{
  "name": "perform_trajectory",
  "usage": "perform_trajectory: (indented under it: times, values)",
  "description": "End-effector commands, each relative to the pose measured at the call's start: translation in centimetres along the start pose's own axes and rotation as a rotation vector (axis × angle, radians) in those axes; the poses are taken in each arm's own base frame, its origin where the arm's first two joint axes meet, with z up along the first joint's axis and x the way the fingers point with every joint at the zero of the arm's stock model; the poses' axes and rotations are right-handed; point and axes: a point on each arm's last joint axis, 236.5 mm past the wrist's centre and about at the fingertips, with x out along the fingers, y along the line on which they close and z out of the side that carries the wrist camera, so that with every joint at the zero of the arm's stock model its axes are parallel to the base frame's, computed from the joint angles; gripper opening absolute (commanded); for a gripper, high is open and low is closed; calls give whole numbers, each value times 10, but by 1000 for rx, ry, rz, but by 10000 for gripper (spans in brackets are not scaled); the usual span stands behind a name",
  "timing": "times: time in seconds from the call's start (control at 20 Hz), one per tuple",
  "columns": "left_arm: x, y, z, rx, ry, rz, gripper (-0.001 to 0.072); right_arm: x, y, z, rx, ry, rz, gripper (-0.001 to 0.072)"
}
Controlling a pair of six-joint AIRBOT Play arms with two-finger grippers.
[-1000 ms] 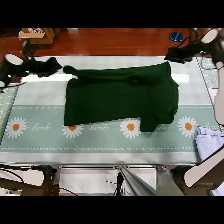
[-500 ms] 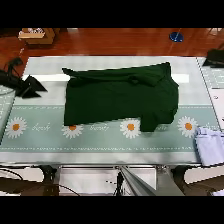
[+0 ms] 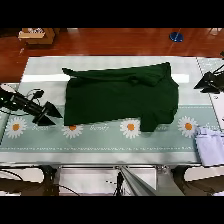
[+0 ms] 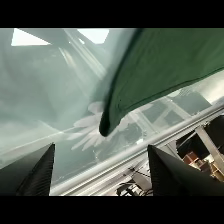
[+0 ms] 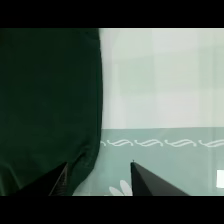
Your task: Fold the shirts.
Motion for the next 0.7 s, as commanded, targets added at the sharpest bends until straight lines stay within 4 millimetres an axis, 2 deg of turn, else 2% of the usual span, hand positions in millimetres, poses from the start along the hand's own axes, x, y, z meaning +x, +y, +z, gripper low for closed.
perform_trajectory:
  times: [0.0,0.2,0.3,0.35,0.4,0.45,0.55,0.6,0.65]
  values:
    - [25,0,8,-14,-18,44,720,6,2,0,10,-6,30,464]
    - [41,-10,21,7,-55,92,720,6,3,-3,10,5,34,463]
    - [43,-11,22,-26,-63,106,720,6,4,-3,10,4,35,452]
    - [43,-13,23,-38,-65,100,599,5,5,-3,10,1,38,435]
    - [43,-16,23,-44,-66,87,421,4,6,-2,9,-3,40,435]
    - [44,-20,24,-48,-69,69,334,1,8,-2,6,-11,43,435]
    - [44,-22,26,-51,-75,58,259,-4,10,1,-1,-31,40,435]
    - [44,-22,25,-45,-75,60,103,-7,9,1,-6,-41,28,435]
    - [44,-22,25,-41,-74,62,19,-9,5,1,-9,-41,6,435]
